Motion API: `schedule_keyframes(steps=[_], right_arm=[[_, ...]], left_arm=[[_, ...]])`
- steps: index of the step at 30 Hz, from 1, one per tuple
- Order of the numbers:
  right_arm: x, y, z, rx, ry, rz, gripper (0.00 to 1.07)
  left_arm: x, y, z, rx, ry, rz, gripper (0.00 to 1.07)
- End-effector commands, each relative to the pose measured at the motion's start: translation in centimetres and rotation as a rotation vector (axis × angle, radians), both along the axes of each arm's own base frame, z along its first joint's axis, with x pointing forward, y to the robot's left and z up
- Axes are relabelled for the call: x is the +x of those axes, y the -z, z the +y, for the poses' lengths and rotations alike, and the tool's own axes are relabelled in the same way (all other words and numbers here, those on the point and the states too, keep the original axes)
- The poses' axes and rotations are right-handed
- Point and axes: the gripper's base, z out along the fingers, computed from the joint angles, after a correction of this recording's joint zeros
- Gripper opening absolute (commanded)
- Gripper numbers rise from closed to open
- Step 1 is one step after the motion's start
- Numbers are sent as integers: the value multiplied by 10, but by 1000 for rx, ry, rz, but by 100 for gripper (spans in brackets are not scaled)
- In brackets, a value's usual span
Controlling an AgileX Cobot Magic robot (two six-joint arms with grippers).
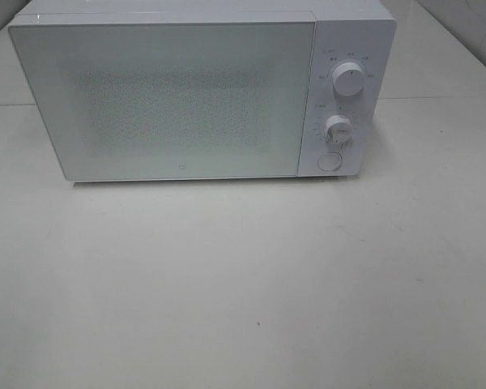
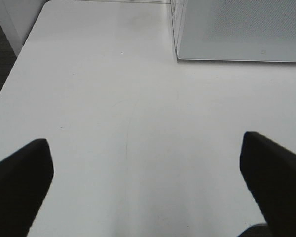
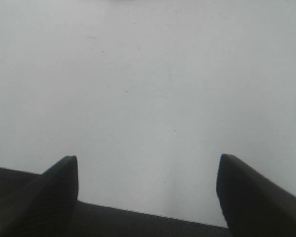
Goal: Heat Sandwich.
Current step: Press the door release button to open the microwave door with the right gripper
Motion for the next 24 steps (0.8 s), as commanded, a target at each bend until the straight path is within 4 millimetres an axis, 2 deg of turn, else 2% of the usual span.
schedule_keyframes(steps=[1,3,17,24], right_arm=[[-7,5,-5,-7,47,-76,75],[-14,9,-7,-9,78,-140,75],[-49,8,-10,27,131,-356,75],[-49,8,-10,24,135,-354,75]], left_arm=[[-2,0,-1,-6,5,-20,98],[-2,0,-1,-6,5,-20,98],[-2,0,-1,-6,5,-20,98],[-2,0,-1,-6,5,-20,98]])
